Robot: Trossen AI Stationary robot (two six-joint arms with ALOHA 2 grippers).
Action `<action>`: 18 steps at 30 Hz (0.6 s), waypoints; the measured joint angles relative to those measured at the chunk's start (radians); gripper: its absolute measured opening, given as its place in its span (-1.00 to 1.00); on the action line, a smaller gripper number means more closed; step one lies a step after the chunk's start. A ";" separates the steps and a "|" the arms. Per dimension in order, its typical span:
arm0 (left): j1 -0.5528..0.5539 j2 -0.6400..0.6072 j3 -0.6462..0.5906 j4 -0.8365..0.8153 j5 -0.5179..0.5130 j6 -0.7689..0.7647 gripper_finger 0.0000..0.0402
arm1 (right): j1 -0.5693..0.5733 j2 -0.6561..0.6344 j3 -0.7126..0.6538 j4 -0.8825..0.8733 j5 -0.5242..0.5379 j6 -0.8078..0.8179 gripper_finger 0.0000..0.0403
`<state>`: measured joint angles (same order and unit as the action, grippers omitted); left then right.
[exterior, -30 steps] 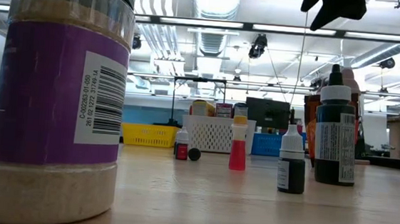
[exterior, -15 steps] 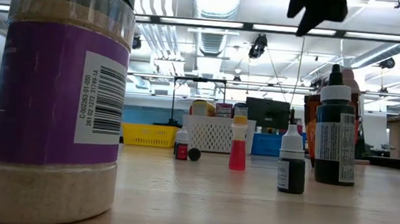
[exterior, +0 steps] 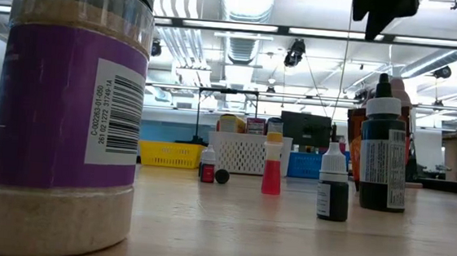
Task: Pick & Place Kitchen Items
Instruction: Put the orange seasoning pack into the blue basket
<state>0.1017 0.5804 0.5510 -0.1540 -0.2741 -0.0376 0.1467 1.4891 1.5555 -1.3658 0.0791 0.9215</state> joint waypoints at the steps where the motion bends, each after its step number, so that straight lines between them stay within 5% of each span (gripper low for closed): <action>1: 0.000 0.000 0.000 -0.004 0.000 0.000 0.03 | -0.001 0.000 0.000 0.000 -0.002 0.000 0.20; 18: 0.001 0.000 0.000 -0.015 0.000 -0.008 0.03 | -0.016 -0.002 -0.023 -0.020 -0.056 -0.016 0.29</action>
<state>0.1028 0.5808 0.5510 -0.1692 -0.2741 -0.0452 0.1307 1.4876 1.5326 -1.3861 0.0235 0.9054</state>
